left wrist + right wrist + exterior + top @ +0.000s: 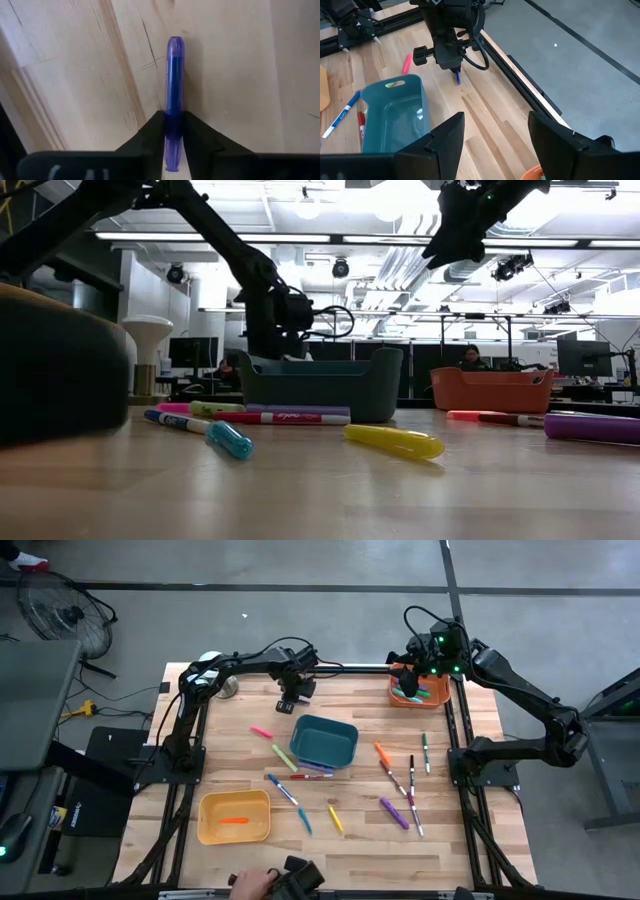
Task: Pick & Place Markers
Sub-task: Put the violet pen into the yellow bin
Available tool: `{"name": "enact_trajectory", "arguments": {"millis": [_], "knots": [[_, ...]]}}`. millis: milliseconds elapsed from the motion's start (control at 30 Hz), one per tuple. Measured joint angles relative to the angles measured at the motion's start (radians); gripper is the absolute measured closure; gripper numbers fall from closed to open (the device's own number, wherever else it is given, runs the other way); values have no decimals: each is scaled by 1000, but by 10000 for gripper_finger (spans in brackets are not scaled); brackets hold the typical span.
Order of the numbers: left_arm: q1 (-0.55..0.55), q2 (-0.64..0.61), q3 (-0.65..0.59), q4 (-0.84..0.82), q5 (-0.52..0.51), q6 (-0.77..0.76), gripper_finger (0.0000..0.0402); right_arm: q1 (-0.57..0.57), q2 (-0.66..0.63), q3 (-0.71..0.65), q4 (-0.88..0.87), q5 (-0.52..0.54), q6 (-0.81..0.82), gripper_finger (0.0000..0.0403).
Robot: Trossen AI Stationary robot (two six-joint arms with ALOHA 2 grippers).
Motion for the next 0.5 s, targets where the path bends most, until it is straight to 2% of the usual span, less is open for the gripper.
{"name": "enact_trajectory", "arguments": {"millis": [100,500], "knots": [[-4,1,1,-13,-1,-12,373,0,0,0,0,0,-11,194],[-4,-14,0,-23,-11,-203,373,0,-1,0,1,0,-43,194]]}}
